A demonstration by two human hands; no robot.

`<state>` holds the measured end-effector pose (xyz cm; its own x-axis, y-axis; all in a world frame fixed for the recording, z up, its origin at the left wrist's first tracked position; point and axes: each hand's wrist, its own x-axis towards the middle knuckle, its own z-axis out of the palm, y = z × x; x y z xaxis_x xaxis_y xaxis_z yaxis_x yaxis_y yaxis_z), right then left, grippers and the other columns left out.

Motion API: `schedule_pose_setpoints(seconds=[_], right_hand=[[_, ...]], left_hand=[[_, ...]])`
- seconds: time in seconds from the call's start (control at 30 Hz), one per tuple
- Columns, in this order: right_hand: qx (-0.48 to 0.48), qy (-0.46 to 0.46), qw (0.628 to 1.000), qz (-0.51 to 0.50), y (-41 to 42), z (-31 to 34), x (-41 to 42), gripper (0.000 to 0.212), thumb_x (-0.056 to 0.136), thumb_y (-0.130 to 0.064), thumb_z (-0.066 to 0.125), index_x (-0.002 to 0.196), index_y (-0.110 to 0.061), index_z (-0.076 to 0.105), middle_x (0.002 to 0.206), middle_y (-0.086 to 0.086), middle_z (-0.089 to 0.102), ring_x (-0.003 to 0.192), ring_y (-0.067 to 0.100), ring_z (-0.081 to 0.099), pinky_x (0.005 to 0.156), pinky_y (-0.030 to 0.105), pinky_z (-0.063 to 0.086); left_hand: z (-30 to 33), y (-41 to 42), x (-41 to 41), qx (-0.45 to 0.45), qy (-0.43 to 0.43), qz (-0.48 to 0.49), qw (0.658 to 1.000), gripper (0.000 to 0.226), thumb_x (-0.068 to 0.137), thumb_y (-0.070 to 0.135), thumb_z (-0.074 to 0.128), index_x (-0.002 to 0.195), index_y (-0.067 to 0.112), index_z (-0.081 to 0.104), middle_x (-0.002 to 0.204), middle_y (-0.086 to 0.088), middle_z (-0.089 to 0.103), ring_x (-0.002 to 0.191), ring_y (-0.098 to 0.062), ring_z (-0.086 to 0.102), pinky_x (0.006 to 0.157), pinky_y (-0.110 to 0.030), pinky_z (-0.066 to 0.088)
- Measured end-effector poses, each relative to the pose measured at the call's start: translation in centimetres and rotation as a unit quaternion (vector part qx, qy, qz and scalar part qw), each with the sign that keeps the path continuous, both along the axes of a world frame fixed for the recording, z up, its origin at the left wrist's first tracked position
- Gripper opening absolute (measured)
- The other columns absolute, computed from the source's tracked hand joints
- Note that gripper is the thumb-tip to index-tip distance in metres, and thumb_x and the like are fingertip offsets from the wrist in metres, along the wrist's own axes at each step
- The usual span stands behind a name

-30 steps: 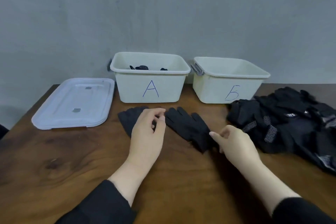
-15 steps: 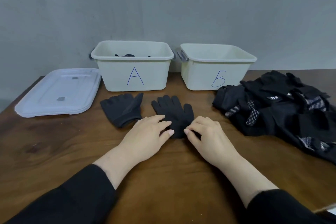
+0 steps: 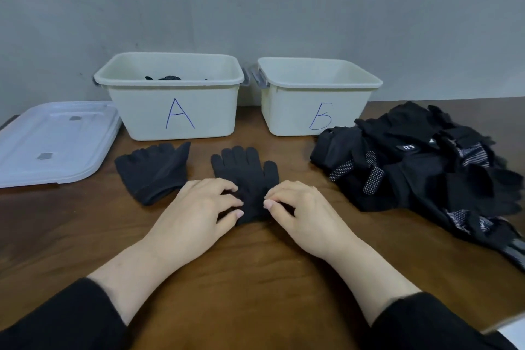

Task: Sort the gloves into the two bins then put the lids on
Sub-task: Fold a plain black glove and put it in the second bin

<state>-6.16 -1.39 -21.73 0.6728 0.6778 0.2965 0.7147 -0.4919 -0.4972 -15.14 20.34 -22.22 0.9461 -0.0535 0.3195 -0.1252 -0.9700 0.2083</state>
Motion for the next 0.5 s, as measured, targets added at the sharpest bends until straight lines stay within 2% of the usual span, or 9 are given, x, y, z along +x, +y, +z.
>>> schedule_pose_setpoints(seconds=[0.1, 0.17, 0.23, 0.3, 0.4, 0.5], right_hand=[[0.042, 0.048, 0.998, -0.012, -0.3, 0.4, -0.2, 0.022, 0.102, -0.039, 0.053, 0.098, -0.03, 0.073, 0.101, -0.021, 0.067, 0.103, 0.0, 0.06, 0.092, 0.029, 0.05], [0.054, 0.055, 0.997, -0.019, -0.3, 0.7, -0.2, 0.019, 0.102, -0.036, 0.054, 0.1, -0.029, 0.072, 0.101, -0.02, 0.067, 0.102, -0.002, 0.061, 0.09, 0.024, 0.051], [0.072, 0.027, 0.997, -0.019, -0.5, 1.0, 0.3, 0.015, 0.101, -0.03, 0.057, 0.099, -0.027, 0.071, 0.102, -0.019, 0.066, 0.102, 0.001, 0.061, 0.09, 0.023, 0.05], [0.081, -0.052, 0.995, -0.025, -1.1, 1.8, 2.0, 0.012, 0.1, -0.025, 0.059, 0.1, -0.023, 0.07, 0.101, -0.014, 0.066, 0.099, 0.005, 0.062, 0.091, 0.029, 0.05], [0.032, -0.134, 0.987, -0.087, -3.0, 4.1, 6.4, 0.016, 0.099, -0.022, 0.059, 0.108, -0.019, 0.071, 0.107, -0.006, 0.069, 0.103, 0.016, 0.062, 0.095, 0.04, 0.048], [-0.112, -0.159, 0.971, -0.139, -4.6, 7.2, 11.5, 0.026, 0.101, -0.023, 0.055, 0.124, -0.019, 0.067, 0.124, -0.001, 0.067, 0.117, 0.024, 0.058, 0.104, 0.046, 0.041]], left_hand=[[-0.2, -0.2, 0.0, -0.016, -0.002, -0.01, 1.0, 0.039, 0.099, 0.05, 0.041, 0.112, 0.035, 0.074, 0.125, 0.017, 0.063, 0.116, -0.004, 0.055, 0.104, -0.028, 0.031], [-0.1, -0.3, 0.3, -0.026, -0.01, -0.006, 1.0, 0.038, 0.1, 0.048, 0.041, 0.108, 0.035, 0.075, 0.12, 0.018, 0.064, 0.112, -0.002, 0.055, 0.101, -0.028, 0.034], [0.1, -0.5, 0.7, -0.034, -0.021, -0.006, 0.999, 0.036, 0.1, 0.047, 0.041, 0.108, 0.035, 0.074, 0.115, 0.02, 0.064, 0.108, 0.0, 0.055, 0.099, -0.029, 0.039], [0.4, -0.9, 1.2, -0.05, -0.034, -0.012, 0.998, 0.042, 0.099, 0.05, 0.035, 0.111, 0.034, 0.072, 0.109, 0.021, 0.063, 0.103, 0.001, 0.055, 0.095, -0.029, 0.043], [0.9, -1.6, 2.2, -0.077, -0.048, -0.019, 0.996, 0.044, 0.097, 0.051, 0.035, 0.114, 0.031, 0.071, 0.107, 0.02, 0.065, 0.098, 0.001, 0.057, 0.091, -0.026, 0.044], [1.2, -1.9, 3.1, -0.092, -0.054, -0.012, 0.994, 0.038, 0.097, 0.048, 0.043, 0.115, 0.03, 0.071, 0.107, 0.02, 0.066, 0.098, 0.0, 0.057, 0.088, -0.024, 0.043]])
